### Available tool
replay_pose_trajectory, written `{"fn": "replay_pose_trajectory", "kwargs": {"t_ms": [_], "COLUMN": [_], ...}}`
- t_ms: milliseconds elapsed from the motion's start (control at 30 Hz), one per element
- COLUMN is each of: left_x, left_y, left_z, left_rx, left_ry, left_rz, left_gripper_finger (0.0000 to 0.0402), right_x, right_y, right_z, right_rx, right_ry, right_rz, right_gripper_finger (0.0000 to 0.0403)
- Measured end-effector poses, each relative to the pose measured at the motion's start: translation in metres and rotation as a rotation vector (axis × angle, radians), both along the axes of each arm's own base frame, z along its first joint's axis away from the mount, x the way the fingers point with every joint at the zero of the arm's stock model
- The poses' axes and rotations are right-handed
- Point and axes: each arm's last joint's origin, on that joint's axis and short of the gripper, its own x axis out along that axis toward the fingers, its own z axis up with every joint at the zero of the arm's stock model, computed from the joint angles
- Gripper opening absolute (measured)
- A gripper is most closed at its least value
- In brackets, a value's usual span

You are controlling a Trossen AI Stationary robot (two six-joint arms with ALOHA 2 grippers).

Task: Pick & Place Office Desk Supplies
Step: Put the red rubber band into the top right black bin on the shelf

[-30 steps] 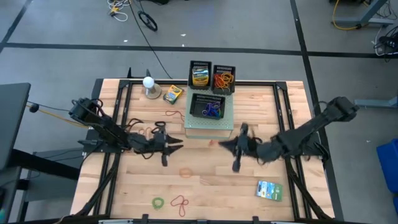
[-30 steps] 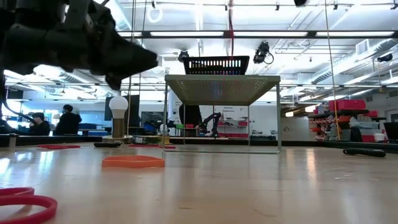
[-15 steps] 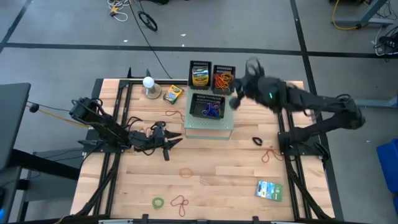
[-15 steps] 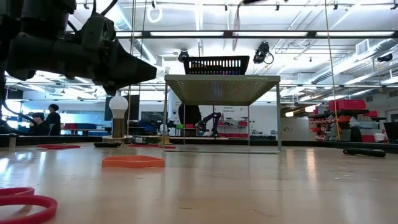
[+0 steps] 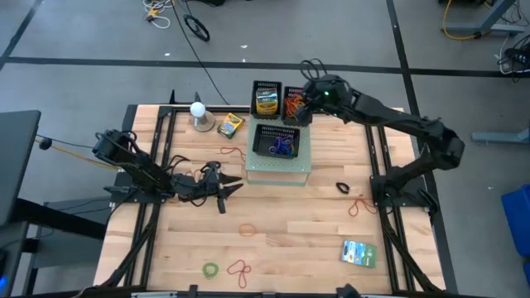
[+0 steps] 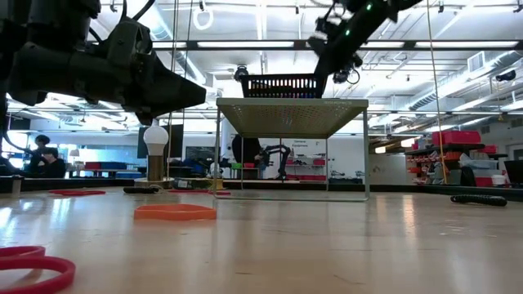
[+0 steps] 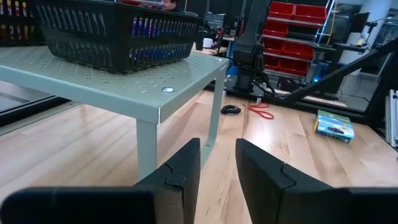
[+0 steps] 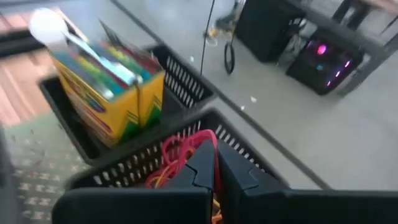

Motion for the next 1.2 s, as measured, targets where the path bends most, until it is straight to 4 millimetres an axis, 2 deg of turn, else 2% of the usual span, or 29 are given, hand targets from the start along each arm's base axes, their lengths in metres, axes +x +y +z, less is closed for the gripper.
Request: {"fn": "replay_pose_trajectory", "kwargs": {"t_ms": [133,267,400,567,733,833,967,1100,1200], "left_x": [0.000,0.000,0.001,0.002,0.003,0.003,0.003,0.002,0.000], "left_y": [0.000,0.001,0.004,0.009,0.013,0.014,0.014,0.014,0.015], "left_z": [0.000,0.000,0.000,-0.001,-0.002,-0.002,-0.002,0.001,0.007], "left_rx": [-0.003,-0.051,-0.118,-0.109,-0.107,-0.104,-0.091,-0.091,-0.098], "left_ry": [-0.001,-0.015,-0.033,-0.025,-0.020,-0.019,-0.014,-0.025,-0.049], "left_rz": [0.000,0.009,0.029,0.052,0.073,0.076,0.077,0.075,0.072], "left_gripper_finger": [0.0108,0.0108,0.0108,0.0108,0.0108,0.0108,0.0108,0.0108,0.0108], "right_x": [0.007,0.009,0.008,0.003,-0.007,-0.012,-0.017,-0.027,-0.032], "right_y": [-0.013,-0.016,-0.015,-0.012,-0.005,-0.003,0.003,0.029,0.053], "right_z": [-0.015,-0.020,-0.020,-0.014,-0.001,0.002,0.006,0.028,0.036], "right_rx": [0.045,0.072,0.094,0.111,0.110,0.160,0.204,0.142,0.097], "right_ry": [0.019,0.016,0.000,-0.035,-0.073,-0.096,-0.097,-0.134,-0.129], "right_rz": [-0.008,-0.024,-0.041,-0.060,-0.033,-0.027,0.060,0.172,0.256], "right_gripper_finger": [0.0016,0.0053,0.0106,0.0172,0.0199,0.0187,0.0151,0.0085,0.0024]}}
